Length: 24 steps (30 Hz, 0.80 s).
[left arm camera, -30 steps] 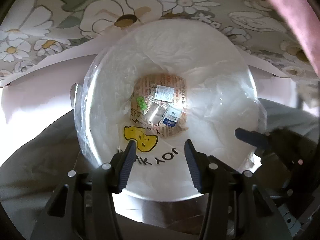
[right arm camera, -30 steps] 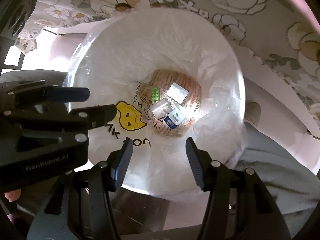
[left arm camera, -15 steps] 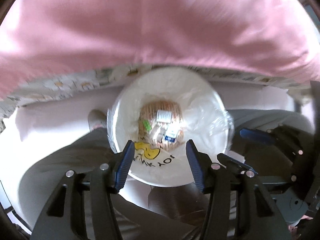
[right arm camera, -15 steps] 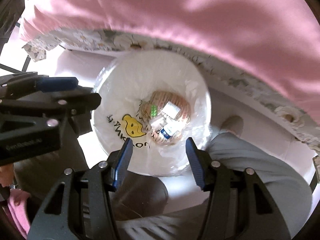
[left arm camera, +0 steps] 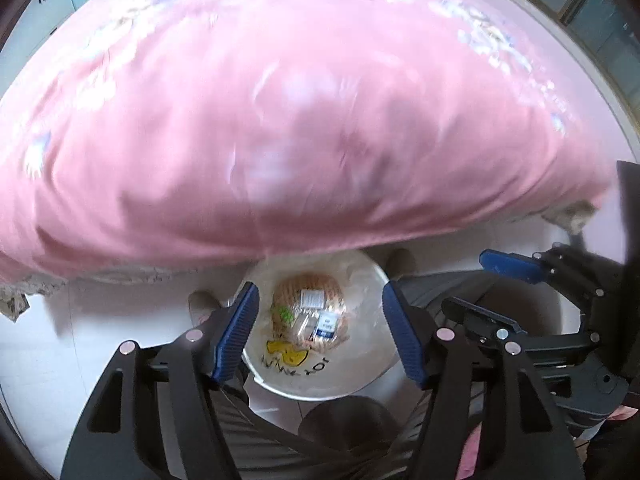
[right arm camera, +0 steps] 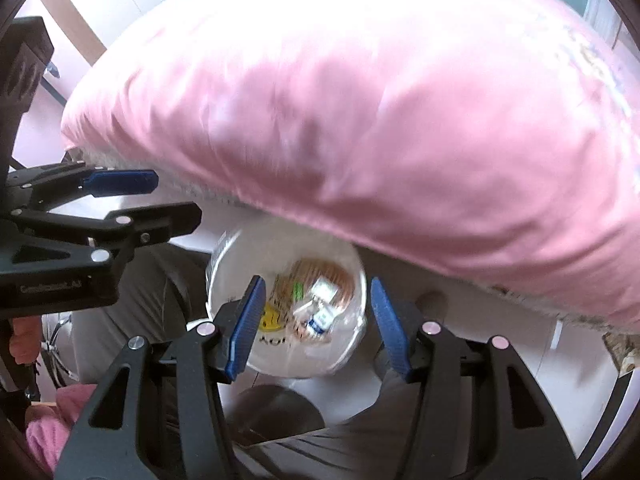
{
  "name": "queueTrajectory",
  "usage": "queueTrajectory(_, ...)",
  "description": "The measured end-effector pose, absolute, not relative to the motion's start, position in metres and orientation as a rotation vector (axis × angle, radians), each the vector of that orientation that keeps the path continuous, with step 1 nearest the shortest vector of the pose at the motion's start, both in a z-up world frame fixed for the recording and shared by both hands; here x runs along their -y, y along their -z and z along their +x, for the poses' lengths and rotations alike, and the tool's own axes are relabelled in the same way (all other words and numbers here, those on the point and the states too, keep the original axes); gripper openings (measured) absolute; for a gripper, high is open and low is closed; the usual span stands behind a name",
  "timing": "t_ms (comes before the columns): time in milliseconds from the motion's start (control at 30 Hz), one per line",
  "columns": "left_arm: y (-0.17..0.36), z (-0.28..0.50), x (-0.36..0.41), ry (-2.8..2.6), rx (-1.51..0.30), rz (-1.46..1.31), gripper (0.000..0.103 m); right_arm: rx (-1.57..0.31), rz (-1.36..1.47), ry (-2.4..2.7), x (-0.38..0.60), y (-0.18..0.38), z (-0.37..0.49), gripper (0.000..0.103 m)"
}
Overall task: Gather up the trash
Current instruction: 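Raise both open tools from the bin back over the bed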
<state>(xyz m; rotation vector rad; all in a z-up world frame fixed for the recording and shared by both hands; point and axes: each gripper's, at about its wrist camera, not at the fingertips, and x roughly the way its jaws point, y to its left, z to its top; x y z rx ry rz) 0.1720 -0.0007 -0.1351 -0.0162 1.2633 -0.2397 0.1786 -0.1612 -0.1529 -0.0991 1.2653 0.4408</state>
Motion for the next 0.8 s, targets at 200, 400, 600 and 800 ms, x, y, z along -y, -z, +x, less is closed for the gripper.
queueTrajectory(200,0.101,0.19,0.008,0.246,-1.198,-0.015,0.069,-1.188,-0.089,-0.438,0.165,0.115,0.188,0.056)
queueTrajectory(400,0.084,0.213,0.012,0.251,-1.164,-0.01,0.07,-1.126,-0.094,-0.428,0.167,0.088,0.201,0.056)
queueTrajectory(600,0.066,0.235,0.015,0.257,-1.132,-0.004,0.07,-1.082,-0.102,-0.417,0.172,0.073,0.22,0.056)
queueTrajectory(800,0.055,0.264,0.015,0.246,-1.108,0.012,0.07,-1.047,-0.111,-0.404,0.176,0.064,0.25,0.056)
